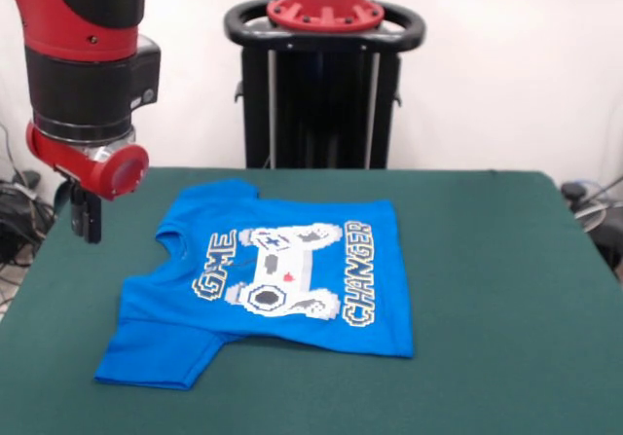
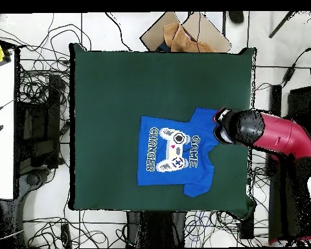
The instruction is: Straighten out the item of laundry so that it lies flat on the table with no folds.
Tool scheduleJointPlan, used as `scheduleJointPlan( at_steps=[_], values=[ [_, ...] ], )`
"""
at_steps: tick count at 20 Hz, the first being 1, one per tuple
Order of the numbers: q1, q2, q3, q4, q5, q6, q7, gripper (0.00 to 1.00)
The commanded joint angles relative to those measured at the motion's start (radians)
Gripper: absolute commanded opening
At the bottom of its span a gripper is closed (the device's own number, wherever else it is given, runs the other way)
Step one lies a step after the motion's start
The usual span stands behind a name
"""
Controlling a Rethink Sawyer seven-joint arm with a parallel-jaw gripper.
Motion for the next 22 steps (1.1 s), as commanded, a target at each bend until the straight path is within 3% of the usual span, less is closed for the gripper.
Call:
scheduleJointPlan(
  at_steps=[1, 4, 9, 17, 22],
  values=[
    [-0.022, 0.041, 0.096, -0.061, 0.039, 0.130, -0.136, 0.00],
    [-0.048, 0.064, 0.099, -0.126, 0.059, 0.201, -0.147, 0.00],
    [-0.042, 0.096, 0.062, -0.141, 0.027, 0.124, -0.073, 0.00],
    [-0.047, 0.071, 0.034, -0.007, 0.004, -0.009, -0.005, 0.00],
    [-0.059, 0.024, 0.042, 0.089, -0.029, -0.080, -0.054, 0.00]
  ],
)
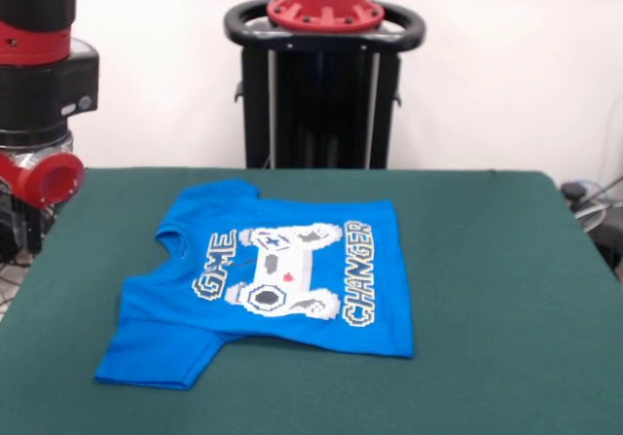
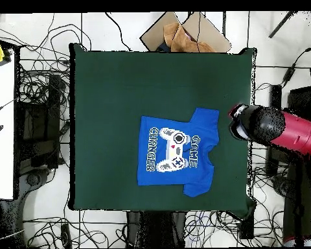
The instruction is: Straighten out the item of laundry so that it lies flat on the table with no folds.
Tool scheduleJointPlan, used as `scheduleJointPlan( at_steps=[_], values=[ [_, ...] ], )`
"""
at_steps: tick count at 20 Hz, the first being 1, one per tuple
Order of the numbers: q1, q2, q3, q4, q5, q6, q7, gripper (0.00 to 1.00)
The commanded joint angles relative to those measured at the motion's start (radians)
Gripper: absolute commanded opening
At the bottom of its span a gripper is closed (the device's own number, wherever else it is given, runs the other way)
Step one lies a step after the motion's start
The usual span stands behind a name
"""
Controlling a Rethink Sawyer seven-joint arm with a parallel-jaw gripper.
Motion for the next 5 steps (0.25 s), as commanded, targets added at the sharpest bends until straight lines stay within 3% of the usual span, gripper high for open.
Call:
scheduleJointPlan(
  at_steps=[1, 5],
  values=[
    [0.006, -0.026, 0.025, 0.177, -0.057, -0.097, -0.056, 0.00],
    [0.016, -0.053, 0.018, 0.199, -0.061, -0.080, -0.077, 0.00]
  ],
)
